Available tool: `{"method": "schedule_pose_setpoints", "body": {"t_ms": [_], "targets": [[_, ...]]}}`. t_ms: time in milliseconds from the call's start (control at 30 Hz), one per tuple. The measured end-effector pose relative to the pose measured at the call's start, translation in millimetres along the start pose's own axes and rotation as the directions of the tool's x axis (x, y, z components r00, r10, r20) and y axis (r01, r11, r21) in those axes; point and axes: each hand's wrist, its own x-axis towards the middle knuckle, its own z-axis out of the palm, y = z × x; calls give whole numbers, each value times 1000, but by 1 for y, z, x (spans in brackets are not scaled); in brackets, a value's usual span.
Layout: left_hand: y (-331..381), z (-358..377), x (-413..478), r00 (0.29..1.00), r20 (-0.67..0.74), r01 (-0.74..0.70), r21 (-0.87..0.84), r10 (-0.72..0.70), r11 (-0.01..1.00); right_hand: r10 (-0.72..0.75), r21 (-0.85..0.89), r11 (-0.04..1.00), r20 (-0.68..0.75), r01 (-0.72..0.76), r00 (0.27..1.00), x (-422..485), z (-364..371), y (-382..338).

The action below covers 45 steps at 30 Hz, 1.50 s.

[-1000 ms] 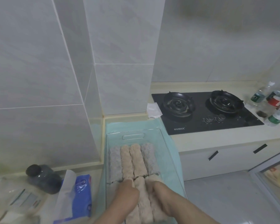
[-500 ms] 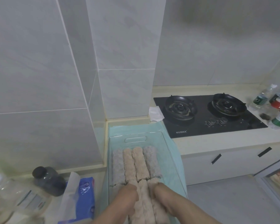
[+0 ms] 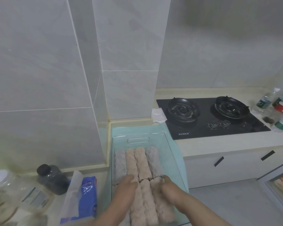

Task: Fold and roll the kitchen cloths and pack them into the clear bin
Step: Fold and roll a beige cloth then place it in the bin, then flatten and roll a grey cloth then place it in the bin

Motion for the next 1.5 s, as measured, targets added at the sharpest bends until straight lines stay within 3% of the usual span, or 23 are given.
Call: {"method": "schedule_pose_setpoints", "body": {"t_ms": [67,167,367,633,867,1033,1133,1233,1367,1500], "targets": [[4,-5,0,999,-26,-41,-73,40,996,-15,29,999,-15,16,1000,-5,-6,-3],[19,-10,-3,993,-81,-105,-196,91,975,-56,223,973,-46,65,997,-8,-19,-11],[50,-18,-17,961,-231,-229,-362,151,904,-216,502,834,-89,231,972,-17,-49,-45],[74,0,-59,848,-475,-459,-439,234,773,-462,469,785,7,405,887,-41,-109,-75],[66,50,-149,657,-701,-637,-321,277,700,-649,336,754,242,565,722,-92,-149,-74],[37,79,-234,541,-805,-664,-231,244,711,-729,254,676,371,692,575,-134,-134,-60],[12,90,-286,426,-866,-575,-36,261,817,-766,167,556,484,814,424,-163,-110,-48],[-25,94,-338,280,-921,-367,158,271,917,-751,123,457,584,881,308,-194,-83,-36],[-82,104,-410,147,-978,-268,105,149,958,-701,154,400,687,903,193,-245,-30,-15],[-147,122,-488,16,-1000,-267,-24,-21,963,-592,234,353,806,906,23,-313,37,23]]}}
